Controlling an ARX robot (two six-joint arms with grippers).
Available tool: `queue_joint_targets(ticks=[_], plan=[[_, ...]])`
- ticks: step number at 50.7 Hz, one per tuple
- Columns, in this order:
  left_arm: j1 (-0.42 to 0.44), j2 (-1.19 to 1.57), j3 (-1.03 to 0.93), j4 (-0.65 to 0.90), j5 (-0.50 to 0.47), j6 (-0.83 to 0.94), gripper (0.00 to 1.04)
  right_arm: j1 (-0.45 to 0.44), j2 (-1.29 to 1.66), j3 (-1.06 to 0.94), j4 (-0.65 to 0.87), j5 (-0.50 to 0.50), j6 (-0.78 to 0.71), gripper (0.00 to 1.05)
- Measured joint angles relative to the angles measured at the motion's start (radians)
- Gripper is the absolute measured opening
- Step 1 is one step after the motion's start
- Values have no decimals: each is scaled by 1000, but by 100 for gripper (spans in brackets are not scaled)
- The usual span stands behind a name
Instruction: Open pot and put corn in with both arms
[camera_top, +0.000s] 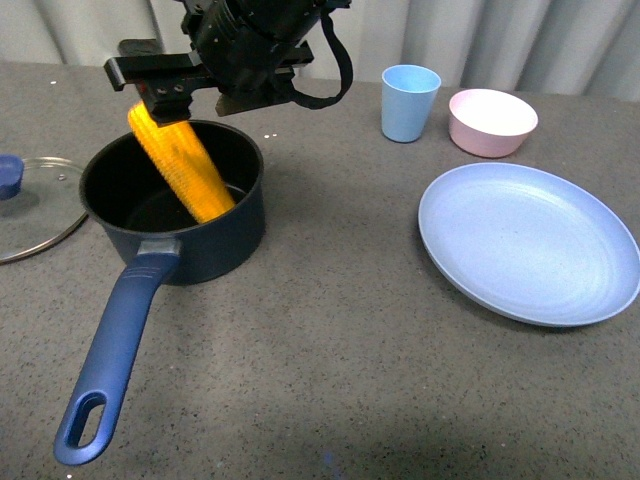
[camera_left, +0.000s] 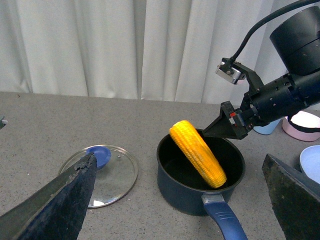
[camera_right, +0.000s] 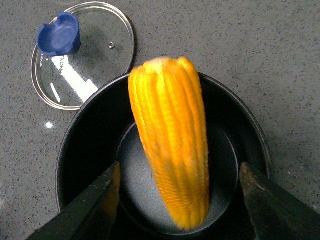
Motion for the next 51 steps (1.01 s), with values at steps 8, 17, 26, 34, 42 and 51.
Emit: queue_joint_targets(ticks=[8,17,26,34,42,51], plan=[[0,0,0,0,0,0,98,-19,-119,-142,100,10,26,95],[0,0,0,0,0,0,98,-65,-339,-346,242,56,67,95],[0,0,0,0,0,0,98,-116,-651,-676,392,191,95,95],[0,0,0,0,0,0,98,-152,-970,-1037,477,352,109,95],[0,0,0,0,0,0,98,-169,-1259,-1354,484,514,126,95],[0,0,0,0,0,0,98,-179,-1485,-1582,524,691,190,95]])
